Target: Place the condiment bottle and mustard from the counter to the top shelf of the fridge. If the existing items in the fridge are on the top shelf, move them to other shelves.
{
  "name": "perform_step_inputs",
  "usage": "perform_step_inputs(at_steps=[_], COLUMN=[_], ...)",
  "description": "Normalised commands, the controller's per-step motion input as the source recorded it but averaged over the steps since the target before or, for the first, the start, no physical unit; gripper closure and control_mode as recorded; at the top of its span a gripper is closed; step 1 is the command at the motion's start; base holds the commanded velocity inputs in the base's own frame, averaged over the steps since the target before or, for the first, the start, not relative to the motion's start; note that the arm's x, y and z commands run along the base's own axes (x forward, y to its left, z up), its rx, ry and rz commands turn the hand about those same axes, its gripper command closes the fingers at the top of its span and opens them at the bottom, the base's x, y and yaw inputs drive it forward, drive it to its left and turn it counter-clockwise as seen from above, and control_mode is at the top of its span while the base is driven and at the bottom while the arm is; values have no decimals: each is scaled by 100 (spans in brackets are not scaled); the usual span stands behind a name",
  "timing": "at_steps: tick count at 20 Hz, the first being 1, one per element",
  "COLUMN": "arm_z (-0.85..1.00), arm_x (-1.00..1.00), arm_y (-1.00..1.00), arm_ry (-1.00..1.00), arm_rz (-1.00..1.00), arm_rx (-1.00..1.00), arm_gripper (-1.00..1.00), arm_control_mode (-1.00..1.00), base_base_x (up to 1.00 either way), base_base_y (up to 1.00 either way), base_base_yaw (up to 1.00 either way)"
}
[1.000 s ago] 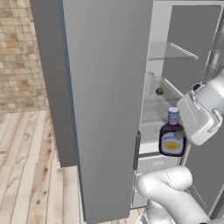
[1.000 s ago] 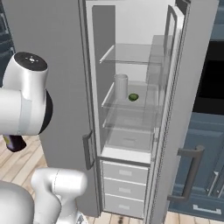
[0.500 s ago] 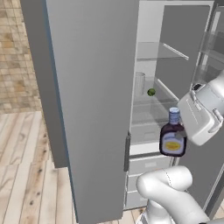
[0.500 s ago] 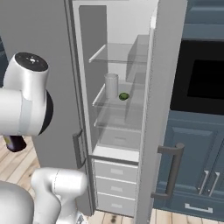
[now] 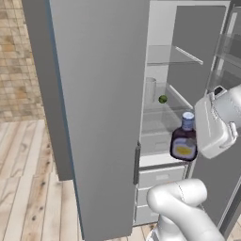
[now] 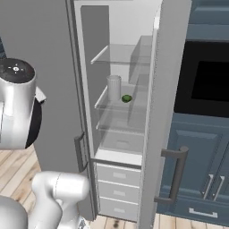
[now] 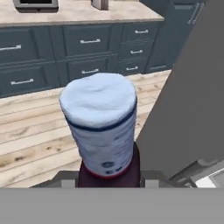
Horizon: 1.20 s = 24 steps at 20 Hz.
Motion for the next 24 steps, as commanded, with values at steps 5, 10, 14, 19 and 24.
perform_step_inputs(at_steps=[5,10,14,19,24], arm_z=[29,58,71,41,-16], arm_x=[5,5,23,68,91], arm_y=[-25,-59,-69,-47,-56], arm_ry=[-30,-15,-2,0,0], arm_rz=[-40,-49,-48,-42,-27], arm_rx=[3,20,25,13,2], arm_gripper=[100,100,100,100,100], arm_control_mode=[-100,-100,-100,-100,-100], base_base_x=[0,0,0,0,0], base_base_y=[0,0,0,0,0], base_base_yaw=[0,0,0,0,0])
